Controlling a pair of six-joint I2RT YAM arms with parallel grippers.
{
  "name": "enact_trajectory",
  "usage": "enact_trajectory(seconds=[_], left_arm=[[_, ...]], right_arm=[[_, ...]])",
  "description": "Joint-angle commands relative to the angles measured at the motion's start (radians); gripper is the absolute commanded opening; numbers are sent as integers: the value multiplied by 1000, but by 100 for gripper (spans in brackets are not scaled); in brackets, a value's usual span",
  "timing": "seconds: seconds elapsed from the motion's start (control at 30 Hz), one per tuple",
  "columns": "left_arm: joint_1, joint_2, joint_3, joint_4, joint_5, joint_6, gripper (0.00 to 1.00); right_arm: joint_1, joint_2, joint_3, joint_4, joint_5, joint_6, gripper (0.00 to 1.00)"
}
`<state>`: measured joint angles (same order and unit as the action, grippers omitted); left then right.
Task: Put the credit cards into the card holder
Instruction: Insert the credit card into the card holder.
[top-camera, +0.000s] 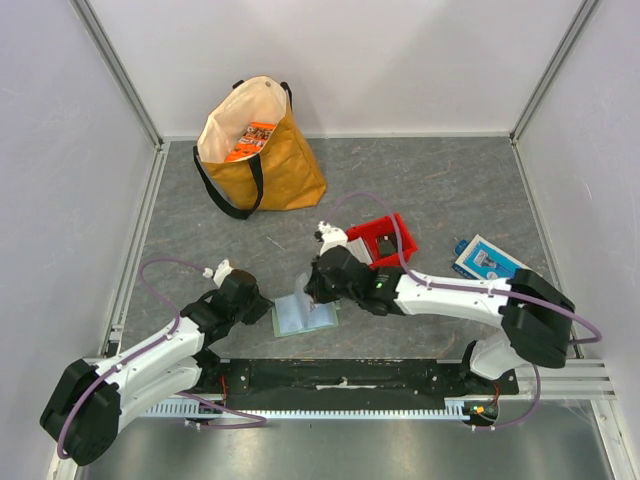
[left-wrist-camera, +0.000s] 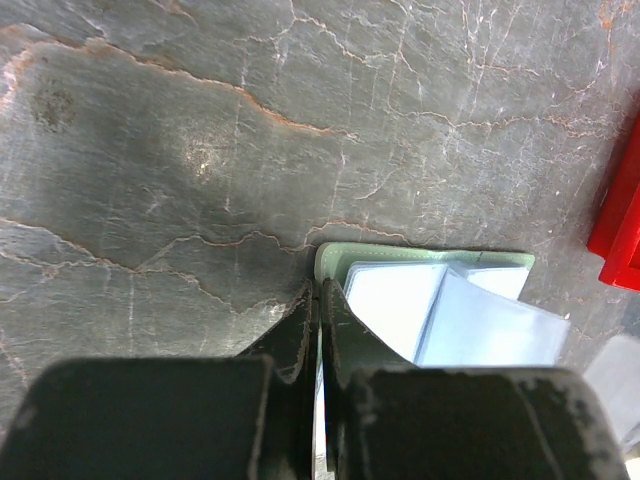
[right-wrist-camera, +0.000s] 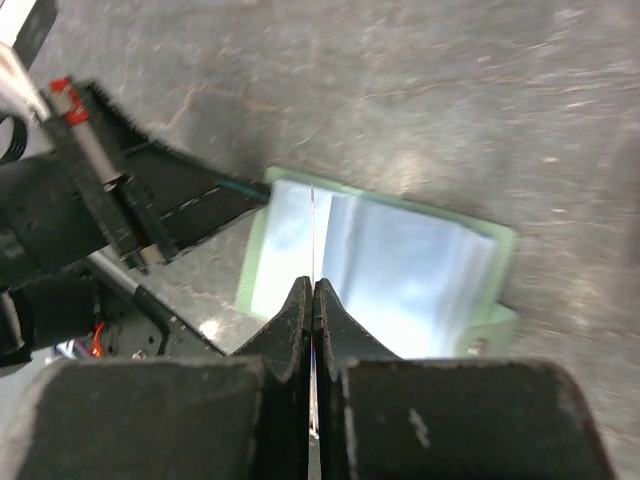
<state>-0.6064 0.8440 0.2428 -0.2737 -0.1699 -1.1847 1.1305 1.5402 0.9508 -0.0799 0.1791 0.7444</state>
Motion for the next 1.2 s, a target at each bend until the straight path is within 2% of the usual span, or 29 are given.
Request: enact_trajectory(seconds=[0.0, 0.1, 0.27, 0.47, 0.77, 0.97, 1.17], left_arm=[[0, 0, -10, -2, 4, -10, 2], [-1, 1, -13, 4, 6, -12, 2], [0, 4, -13, 1, 7, -7, 2], [0, -14, -14, -13, 3, -10, 2], [0, -8, -13, -13, 1, -12, 2], [0, -2, -14, -5, 4, -9, 2], [0, 1, -14, 1, 6, -12, 2]], right_arm=[[-47, -87, -67, -34, 85, 16, 0], [-55, -86, -95, -21, 48, 21, 0], [-55, -86, -148, 107, -41, 72, 0], [-55, -81, -132, -21, 94, 93, 0], [-55, -2, -146, -20, 57, 92, 0], [-22, 112, -116, 25, 22, 90, 0], [38, 198, -6, 71, -47, 63, 0]])
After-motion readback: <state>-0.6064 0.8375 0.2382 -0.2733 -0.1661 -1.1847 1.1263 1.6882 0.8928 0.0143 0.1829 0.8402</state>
